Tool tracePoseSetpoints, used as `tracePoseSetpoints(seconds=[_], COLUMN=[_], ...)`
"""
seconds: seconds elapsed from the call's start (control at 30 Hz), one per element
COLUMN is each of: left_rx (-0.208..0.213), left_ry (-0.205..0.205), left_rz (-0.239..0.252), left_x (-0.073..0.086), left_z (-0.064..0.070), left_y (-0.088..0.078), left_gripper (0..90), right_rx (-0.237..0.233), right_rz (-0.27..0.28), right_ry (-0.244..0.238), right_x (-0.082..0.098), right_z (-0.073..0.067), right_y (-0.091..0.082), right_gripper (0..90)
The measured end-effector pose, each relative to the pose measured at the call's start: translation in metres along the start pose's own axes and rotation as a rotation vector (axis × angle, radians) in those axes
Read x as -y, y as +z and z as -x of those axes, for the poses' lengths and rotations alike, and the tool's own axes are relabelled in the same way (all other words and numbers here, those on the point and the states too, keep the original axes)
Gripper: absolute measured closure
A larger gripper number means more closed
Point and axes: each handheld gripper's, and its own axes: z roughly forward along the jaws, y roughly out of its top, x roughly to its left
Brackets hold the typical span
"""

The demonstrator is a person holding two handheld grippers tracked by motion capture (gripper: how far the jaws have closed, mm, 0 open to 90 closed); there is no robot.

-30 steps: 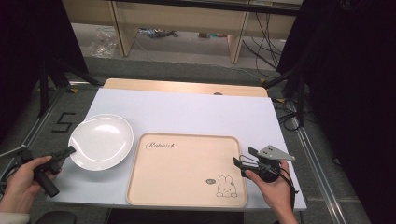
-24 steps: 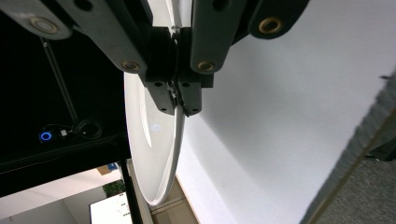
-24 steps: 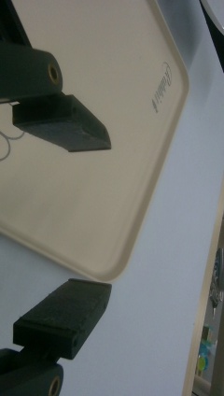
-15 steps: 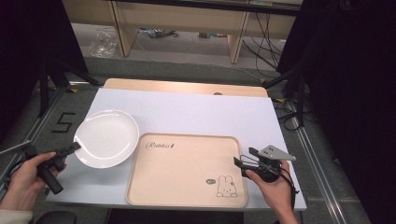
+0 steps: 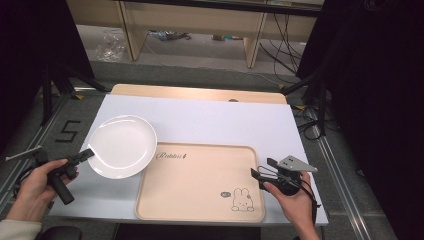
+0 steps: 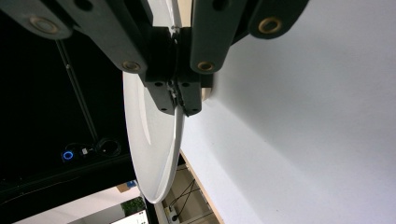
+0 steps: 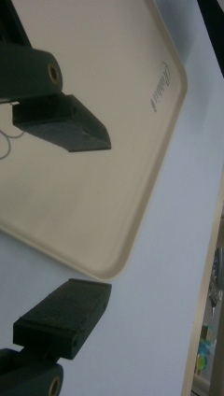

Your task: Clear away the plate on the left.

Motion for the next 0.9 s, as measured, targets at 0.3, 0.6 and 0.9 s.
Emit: tracePoseSetpoints(seconds=[0.3, 0.6, 0.9], left_rx=[0.01, 0.026, 0.027], left_ry=[-0.003, 0.002, 0.001], left_rz=[-0.025, -0.039, -0.051], left_x=[0.002, 0.003, 0.005], left_z=[0.004, 0.01, 0.016], left_y=[0.006, 0.013, 0.022], left_gripper=[87.2, 87.2, 87.2], right_rx=[-0.001, -0.016, -0.017], right_rz=[-0.001, -0.009, 0.026], right_ry=[0.003, 0.002, 0.004], right_x=[0.0, 0.0, 0.0], right_z=[0.0, 0.001, 0.001], right_y=[0.0, -0.001, 0.001], right_gripper=[26.7, 26.7, 26.8])
